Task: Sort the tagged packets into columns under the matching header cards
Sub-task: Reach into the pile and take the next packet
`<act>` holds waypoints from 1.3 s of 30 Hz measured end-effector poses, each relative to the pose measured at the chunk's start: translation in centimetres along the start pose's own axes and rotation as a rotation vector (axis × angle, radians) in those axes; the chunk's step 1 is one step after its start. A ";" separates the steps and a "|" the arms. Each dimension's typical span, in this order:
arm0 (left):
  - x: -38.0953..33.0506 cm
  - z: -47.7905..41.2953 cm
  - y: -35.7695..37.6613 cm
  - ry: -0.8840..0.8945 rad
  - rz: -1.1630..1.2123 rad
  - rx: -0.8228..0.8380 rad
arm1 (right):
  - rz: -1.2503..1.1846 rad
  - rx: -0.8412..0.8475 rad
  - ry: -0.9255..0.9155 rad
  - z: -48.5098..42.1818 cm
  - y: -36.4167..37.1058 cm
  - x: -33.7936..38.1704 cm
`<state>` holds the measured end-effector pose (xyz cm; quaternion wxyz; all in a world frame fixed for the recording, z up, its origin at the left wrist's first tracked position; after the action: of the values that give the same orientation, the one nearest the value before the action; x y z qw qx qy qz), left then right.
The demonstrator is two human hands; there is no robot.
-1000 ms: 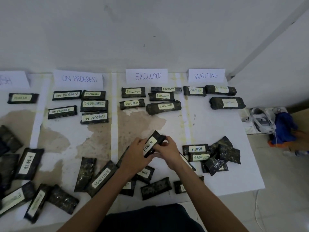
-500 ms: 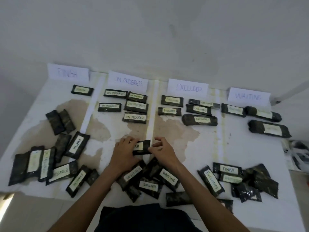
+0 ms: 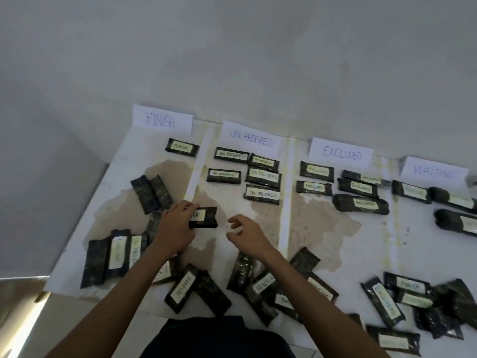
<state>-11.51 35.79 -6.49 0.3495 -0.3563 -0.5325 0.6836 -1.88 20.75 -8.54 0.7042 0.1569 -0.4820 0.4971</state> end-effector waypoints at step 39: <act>23.8 -23.2 -0.6 -0.008 0.030 -0.071 | 0.551 0.118 -0.201 -17.0 17.1 8.5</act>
<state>-3.45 67.43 -12.79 0.3242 -0.3737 -0.5526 0.6708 -7.21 45.15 -14.09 0.4813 0.1093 -0.5441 0.6785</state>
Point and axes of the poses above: each hand's wrist, its own z-axis away from the middle knuckle, its own y-axis out of the palm, x = y × z, the point moved 9 cm from there along -z, towards the middle knuckle, and after that the axes turned 15 degrees about -z, right-handed, at the moved point
